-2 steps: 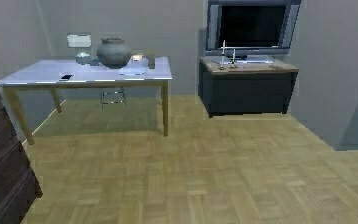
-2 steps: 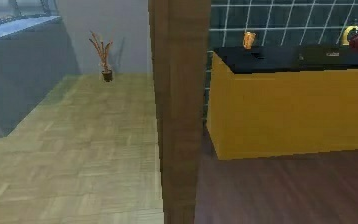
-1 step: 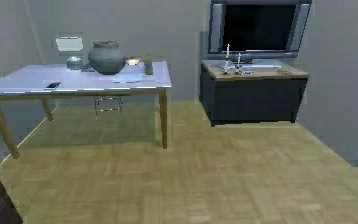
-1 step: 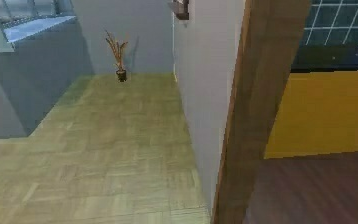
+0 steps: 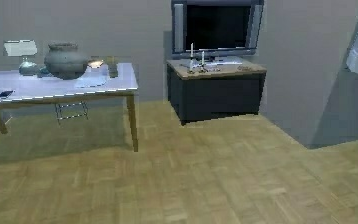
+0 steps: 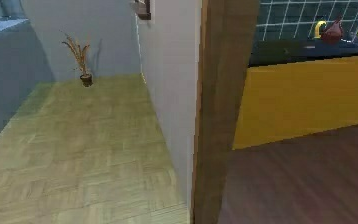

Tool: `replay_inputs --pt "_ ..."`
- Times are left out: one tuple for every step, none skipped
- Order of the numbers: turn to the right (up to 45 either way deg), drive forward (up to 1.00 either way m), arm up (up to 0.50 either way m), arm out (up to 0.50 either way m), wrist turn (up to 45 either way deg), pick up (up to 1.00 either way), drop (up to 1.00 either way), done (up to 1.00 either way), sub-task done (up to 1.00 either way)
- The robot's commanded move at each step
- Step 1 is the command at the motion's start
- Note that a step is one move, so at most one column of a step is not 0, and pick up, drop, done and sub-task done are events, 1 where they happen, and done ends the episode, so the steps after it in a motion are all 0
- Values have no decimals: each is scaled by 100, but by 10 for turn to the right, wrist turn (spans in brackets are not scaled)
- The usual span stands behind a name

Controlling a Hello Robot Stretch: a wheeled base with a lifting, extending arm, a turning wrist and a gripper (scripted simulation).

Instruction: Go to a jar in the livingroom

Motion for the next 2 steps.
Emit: replay_inputs --pt "0 100 0 0 0 0 0 0 0" --pt "0 65 0 0 0 0 0 0 0"
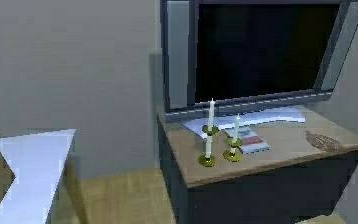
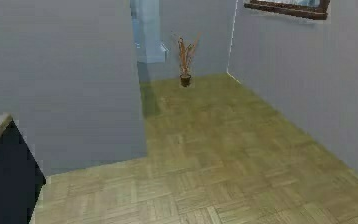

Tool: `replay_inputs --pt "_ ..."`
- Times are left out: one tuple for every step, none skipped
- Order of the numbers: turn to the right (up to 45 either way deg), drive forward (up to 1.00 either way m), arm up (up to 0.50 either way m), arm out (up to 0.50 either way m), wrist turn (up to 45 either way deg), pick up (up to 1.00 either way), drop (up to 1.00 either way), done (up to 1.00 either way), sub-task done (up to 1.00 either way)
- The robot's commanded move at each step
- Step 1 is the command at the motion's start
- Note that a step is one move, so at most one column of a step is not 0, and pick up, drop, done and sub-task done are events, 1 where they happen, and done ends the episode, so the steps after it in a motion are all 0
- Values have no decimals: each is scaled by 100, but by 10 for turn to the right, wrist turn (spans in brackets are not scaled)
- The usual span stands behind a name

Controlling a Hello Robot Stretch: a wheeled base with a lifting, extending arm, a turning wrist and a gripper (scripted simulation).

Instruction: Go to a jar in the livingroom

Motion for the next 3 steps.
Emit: replay_inputs --pt "-450 0 0 0 0 0 0 0 0" --pt "-210 0 0 0 0 0 0 0 0" --pt "0 0 0 0 0 0 0 100 0"
